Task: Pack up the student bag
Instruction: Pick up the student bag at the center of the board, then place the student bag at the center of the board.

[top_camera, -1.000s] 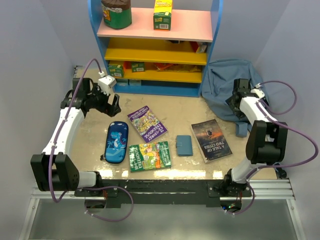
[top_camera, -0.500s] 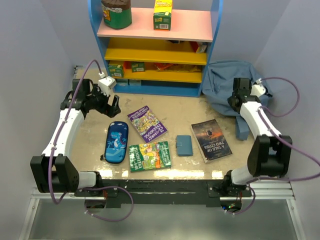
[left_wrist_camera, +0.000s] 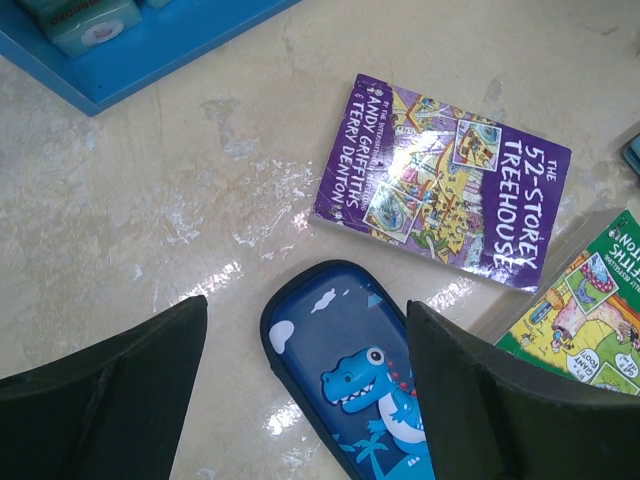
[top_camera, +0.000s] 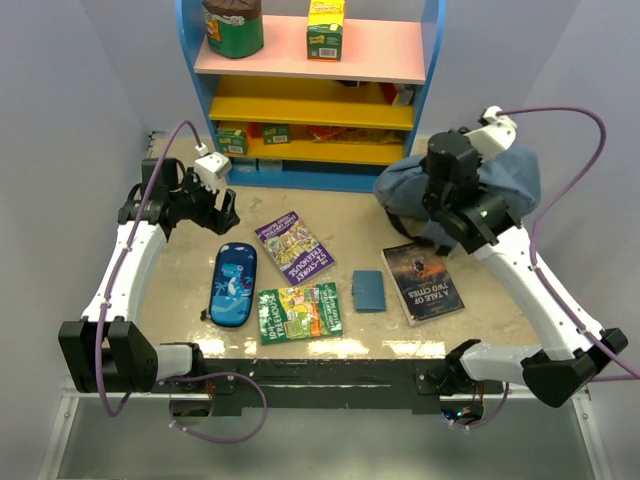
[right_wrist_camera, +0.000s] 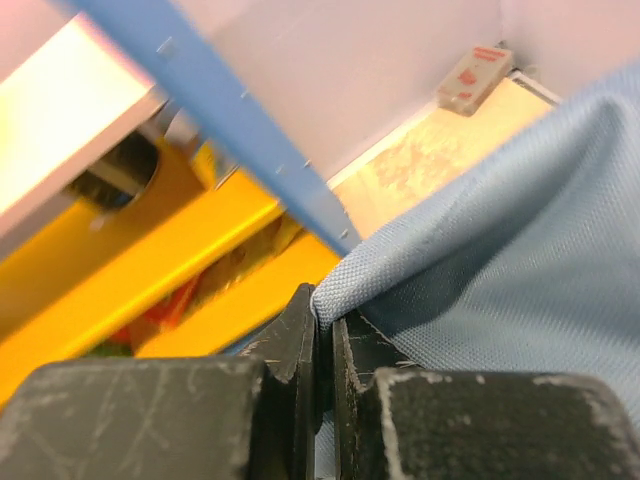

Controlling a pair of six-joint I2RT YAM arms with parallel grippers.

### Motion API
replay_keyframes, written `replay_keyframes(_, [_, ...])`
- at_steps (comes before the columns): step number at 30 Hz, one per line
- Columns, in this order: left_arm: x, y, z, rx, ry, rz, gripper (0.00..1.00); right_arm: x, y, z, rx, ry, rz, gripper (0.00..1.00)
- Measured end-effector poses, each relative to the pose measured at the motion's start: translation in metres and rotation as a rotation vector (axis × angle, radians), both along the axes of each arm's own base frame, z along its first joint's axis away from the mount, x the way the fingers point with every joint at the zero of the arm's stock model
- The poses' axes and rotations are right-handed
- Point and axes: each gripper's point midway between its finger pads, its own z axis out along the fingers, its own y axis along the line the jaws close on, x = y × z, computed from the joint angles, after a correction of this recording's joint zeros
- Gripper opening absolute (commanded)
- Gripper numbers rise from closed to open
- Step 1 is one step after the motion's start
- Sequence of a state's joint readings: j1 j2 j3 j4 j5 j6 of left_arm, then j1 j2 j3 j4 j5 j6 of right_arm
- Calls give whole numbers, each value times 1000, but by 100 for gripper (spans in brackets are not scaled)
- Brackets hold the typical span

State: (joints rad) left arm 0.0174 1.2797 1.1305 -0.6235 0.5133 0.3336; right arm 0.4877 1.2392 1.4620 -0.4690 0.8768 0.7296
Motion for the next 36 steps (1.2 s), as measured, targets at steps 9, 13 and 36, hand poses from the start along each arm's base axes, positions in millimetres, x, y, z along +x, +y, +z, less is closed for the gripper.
replay_keyframes(9, [-2,0,4,0,-12,1,84,-43,101,48,-173,-97,266,0])
replay_keyframes(13, [-4,3,6,-1,-26,35,94,-63,156,105,-198,-206,395,0])
replay_keyframes(36, [10,107,43,-96,-141,415,97,-152,255,-67,-158,-102,903,34])
